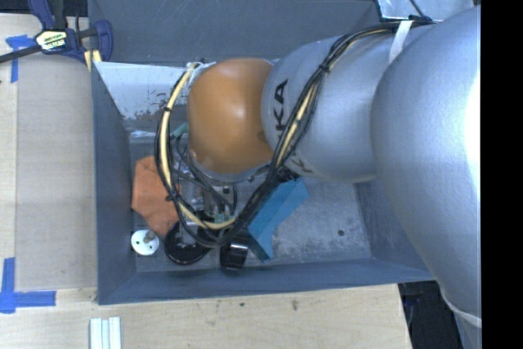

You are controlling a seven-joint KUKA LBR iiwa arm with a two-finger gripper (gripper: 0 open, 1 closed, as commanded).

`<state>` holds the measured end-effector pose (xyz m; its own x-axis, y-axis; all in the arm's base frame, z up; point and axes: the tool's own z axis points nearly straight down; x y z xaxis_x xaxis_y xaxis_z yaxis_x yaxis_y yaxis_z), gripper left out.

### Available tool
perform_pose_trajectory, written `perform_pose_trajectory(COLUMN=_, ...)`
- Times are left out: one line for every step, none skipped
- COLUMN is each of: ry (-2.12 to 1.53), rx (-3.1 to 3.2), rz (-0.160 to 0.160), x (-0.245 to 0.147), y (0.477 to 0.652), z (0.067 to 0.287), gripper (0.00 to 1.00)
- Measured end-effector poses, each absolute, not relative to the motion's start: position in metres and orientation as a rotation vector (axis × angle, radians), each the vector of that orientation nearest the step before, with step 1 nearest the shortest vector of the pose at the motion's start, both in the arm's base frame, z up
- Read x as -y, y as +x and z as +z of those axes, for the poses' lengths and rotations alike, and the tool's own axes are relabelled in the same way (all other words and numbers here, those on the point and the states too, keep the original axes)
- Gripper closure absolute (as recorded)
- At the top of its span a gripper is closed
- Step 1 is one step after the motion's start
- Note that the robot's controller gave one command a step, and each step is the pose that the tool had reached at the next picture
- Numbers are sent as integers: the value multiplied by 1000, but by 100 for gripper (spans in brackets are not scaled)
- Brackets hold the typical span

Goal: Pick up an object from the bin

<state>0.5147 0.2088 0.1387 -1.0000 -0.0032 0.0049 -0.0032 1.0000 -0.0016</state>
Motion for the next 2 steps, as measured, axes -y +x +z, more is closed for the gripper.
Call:
perform_pose_trajectory(ry=-1, rx=3144, rz=-2, x=-208, y=516, z=143, gripper=0)
perform_pose_trajectory(ry=349, rx=3130, rz=-6, x=-166, y=513, z=105, gripper=0)
